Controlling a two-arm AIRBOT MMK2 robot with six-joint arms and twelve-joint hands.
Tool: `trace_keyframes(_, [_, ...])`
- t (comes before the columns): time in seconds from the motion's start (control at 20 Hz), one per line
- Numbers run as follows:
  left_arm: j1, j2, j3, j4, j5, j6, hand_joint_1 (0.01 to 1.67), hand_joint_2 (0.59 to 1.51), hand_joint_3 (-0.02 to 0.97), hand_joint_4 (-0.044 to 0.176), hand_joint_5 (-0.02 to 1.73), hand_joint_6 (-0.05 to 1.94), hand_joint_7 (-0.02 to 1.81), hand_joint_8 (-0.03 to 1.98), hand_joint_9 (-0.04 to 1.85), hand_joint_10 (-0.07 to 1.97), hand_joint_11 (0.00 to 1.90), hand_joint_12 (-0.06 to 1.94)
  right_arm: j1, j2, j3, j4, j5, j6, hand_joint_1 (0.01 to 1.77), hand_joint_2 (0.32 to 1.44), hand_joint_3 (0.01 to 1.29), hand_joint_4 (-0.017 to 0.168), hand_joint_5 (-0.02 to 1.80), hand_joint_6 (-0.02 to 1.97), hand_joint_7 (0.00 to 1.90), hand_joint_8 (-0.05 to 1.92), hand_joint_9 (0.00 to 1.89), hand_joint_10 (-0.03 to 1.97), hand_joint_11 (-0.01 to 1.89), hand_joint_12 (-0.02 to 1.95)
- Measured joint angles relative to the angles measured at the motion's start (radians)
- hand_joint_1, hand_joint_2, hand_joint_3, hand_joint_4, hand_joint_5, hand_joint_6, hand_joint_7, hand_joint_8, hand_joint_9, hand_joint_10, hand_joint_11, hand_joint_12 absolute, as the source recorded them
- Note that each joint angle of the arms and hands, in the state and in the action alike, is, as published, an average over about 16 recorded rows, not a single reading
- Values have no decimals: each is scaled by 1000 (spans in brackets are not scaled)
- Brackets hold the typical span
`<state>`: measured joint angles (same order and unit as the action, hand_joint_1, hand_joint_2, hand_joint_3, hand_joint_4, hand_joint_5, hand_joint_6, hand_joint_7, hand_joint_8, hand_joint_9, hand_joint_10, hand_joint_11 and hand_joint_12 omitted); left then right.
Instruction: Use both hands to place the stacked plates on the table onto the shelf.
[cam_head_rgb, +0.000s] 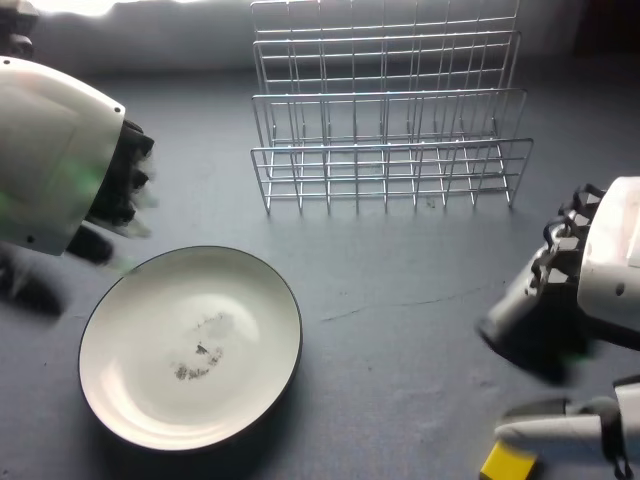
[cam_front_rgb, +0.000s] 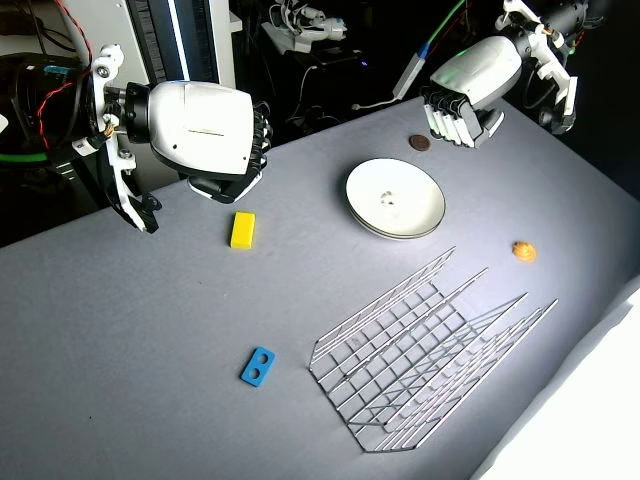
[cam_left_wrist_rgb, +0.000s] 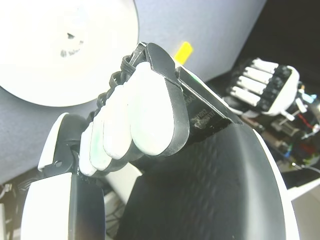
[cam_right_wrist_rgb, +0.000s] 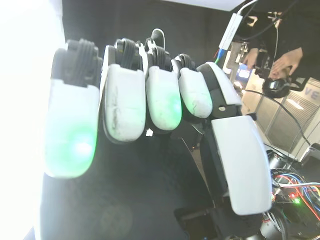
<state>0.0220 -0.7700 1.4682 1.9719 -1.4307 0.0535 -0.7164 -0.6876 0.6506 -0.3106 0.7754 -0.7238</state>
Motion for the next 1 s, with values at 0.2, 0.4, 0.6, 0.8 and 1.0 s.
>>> trace_keyframes(0.2, [-11, 0, 1, -11, 0, -6, 40, 1091, 59, -4, 185, 189, 176, 180, 202, 171, 254, 177, 0, 0, 0, 0, 0, -9, 54, 1168, 42, -1, 234, 323, 282, 276, 302, 289, 406, 257])
trace_keyframes(0.4, [-14, 0, 1, -23, 0, -13, 36, 1086, 52, -3, 143, 142, 137, 133, 153, 128, 192, 128, 2, -1, 4, -7, 0, -8, 48, 1169, 36, 0, 178, 245, 215, 208, 229, 215, 304, 189])
trace_keyframes(0.6, [-15, 0, -1, -52, -2, -25, 18, 1088, 34, 2, 21, 8, 16, 3, 14, 2, 24, -8, 6, -3, 13, -27, 2, 5, 32, 1172, 18, 0, 22, 23, 26, 9, 25, 6, 42, -1])
trace_keyframes(0.8, [-7, 2, -6, -49, 3, -86, 22, 1089, 30, 0, 23, 6, 22, -2, 15, 5, 16, -14, 13, -6, 21, -50, -5, 21, 35, 1171, 18, 0, 20, 21, 20, 14, 18, 4, 15, -5])
trace_keyframes(1.0, [6, 7, -10, -36, 21, -168, 22, 1091, 26, 0, 20, 7, 25, -1, 18, 5, 16, -14, 19, -9, 30, -73, -13, 42, 36, 1166, 18, 0, 21, 20, 22, 13, 20, 3, 18, -5])
